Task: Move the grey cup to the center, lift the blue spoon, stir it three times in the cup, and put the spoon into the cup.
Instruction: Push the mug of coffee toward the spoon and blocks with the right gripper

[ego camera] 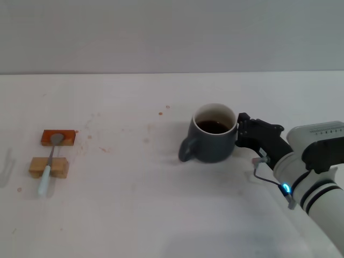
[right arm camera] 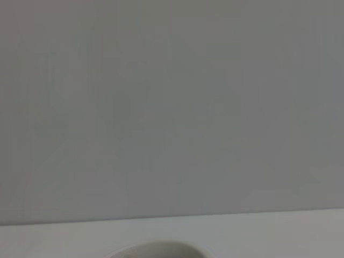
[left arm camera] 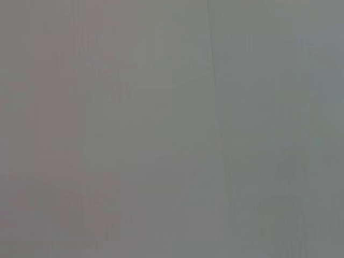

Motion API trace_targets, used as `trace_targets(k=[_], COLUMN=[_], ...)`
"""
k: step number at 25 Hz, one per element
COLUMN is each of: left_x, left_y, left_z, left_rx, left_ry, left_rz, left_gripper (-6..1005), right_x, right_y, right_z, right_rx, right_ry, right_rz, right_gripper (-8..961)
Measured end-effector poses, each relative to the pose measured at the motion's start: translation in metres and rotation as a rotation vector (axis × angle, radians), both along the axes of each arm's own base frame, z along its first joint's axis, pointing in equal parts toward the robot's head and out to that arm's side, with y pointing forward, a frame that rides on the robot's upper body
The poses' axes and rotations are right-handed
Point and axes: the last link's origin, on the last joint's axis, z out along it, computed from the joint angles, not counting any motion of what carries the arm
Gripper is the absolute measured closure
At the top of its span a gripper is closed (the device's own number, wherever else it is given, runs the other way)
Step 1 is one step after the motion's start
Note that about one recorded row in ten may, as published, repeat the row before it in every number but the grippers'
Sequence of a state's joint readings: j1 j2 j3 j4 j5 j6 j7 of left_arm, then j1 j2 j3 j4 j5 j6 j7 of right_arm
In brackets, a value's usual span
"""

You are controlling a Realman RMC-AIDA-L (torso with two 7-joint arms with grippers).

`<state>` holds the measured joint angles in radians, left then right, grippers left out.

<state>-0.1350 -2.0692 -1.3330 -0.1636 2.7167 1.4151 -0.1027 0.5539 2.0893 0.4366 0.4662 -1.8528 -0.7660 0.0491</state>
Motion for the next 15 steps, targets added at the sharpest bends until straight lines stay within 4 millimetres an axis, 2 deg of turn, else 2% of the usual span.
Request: trace_targets(k=[15], left_x=[0.002], left_y=[-0.001], left_z=[0.001], left_rx=[0.007], left_ry=[0.001], left_rz=[-0.012], left_gripper=[185], right_x=[-0.031], right_y=[-0.005], right_z=[-0.021], right_rx=[-0.096], right_ry=[0.024], right_rz=[0.069], right_gripper=[954])
